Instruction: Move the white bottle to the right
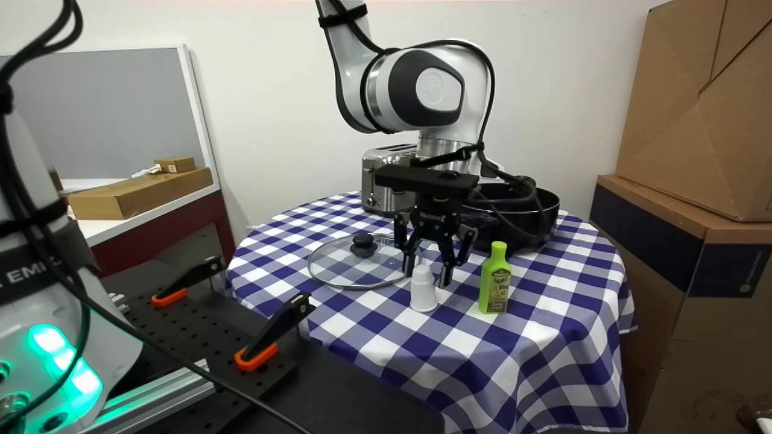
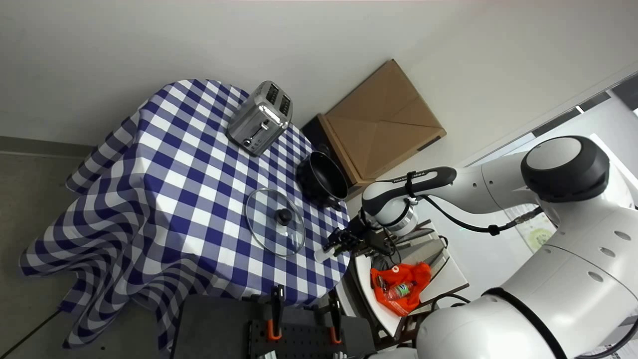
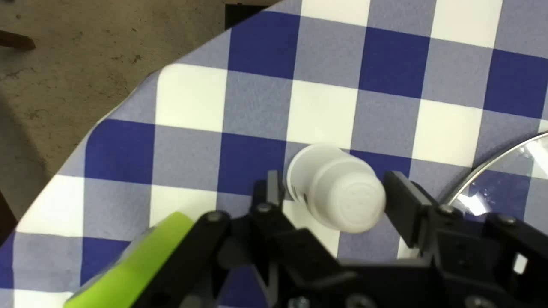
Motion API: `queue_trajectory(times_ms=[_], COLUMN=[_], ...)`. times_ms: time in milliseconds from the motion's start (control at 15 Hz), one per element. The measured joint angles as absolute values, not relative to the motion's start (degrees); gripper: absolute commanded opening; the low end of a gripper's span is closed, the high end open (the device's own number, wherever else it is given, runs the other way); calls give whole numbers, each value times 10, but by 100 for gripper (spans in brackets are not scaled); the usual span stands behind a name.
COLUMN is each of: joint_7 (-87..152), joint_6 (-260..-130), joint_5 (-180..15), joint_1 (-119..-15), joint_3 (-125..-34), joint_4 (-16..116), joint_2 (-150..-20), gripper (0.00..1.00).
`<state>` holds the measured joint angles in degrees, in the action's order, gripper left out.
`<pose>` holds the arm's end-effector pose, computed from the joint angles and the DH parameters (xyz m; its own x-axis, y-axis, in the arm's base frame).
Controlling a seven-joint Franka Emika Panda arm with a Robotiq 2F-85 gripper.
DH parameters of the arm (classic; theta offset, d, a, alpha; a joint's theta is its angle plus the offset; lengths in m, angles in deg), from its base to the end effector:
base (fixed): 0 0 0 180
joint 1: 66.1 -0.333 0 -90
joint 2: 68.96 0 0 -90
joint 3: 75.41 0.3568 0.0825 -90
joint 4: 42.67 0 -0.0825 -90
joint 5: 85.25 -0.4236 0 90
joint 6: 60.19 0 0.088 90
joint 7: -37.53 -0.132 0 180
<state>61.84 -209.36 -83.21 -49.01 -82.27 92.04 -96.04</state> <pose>0.4585 -0.2106 0.0903 0.9732 0.0481 -0.2249 0.0425 -0.9987 -0.0297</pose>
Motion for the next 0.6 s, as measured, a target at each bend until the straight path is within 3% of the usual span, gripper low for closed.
queue_trajectory(times_ms=[133,600], joint_7=[613,613], joint_6=[-2095,-2093], joint_5=[-832,-836], joint_1=[-490,-492], joint_3=[-823,-802], joint_4=[920,920], joint_2=[-960,-910], gripper=[100,100])
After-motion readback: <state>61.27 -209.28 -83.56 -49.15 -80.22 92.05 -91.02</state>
